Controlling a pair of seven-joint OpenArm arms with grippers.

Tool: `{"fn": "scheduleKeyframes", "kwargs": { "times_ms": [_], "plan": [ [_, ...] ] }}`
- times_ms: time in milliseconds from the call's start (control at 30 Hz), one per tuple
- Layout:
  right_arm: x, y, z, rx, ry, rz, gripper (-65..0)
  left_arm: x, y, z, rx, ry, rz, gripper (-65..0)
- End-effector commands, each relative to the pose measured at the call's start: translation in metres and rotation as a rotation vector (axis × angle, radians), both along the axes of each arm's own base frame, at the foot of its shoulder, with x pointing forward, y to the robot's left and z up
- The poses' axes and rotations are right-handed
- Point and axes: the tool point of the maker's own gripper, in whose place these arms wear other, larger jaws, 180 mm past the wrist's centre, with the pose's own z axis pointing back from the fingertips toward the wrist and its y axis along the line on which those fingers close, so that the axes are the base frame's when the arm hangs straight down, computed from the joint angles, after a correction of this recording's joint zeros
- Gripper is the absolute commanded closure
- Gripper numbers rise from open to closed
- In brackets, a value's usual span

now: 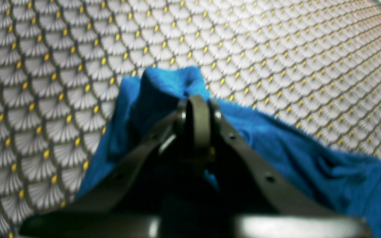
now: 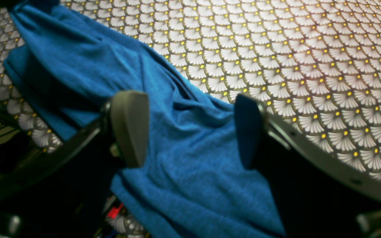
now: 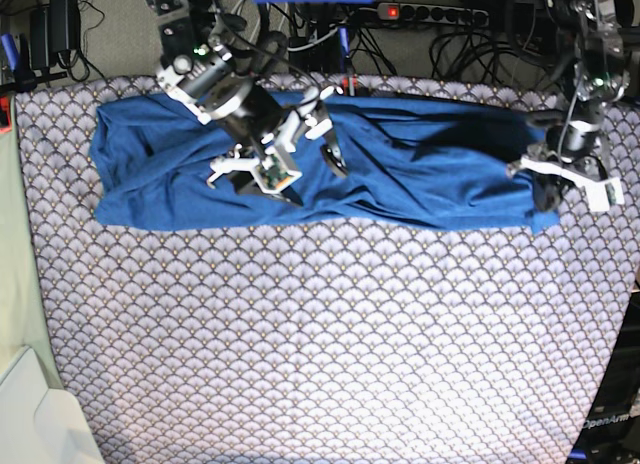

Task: Fold the T-shirt properly
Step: 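Grasp the shirt end with the left gripper and adjust it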

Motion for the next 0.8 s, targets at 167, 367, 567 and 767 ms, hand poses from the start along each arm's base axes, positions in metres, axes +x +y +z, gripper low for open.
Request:
{"fn": "scheduleKeyframes", "kwargs": {
  "times_ms": [167,367,567,767],
  "plan": [
    [0.003,0.004,0.014,0.044,-0.04,0.004,-41.1,0.012,0.004,0.022,0.02,-0.085,0.005,-0.5],
    [0.003,0.004,0.014,0.043,-0.04,0.004,-41.1,0.003,0.005,0.013,0.027,-0.052,0.005,-0.5],
    [0.003,0.004,0.014,0.043,-0.04,0.004,-41.4,-0.004,0.014,-0.009,0.021,0.008,0.031,-0.5],
    [0.003,0.004,0.014,0.043,-0.04,0.004,-41.5,-0.011,0.023,-0.03,0.013,0.063,0.057,-0.5]
  ]
}}
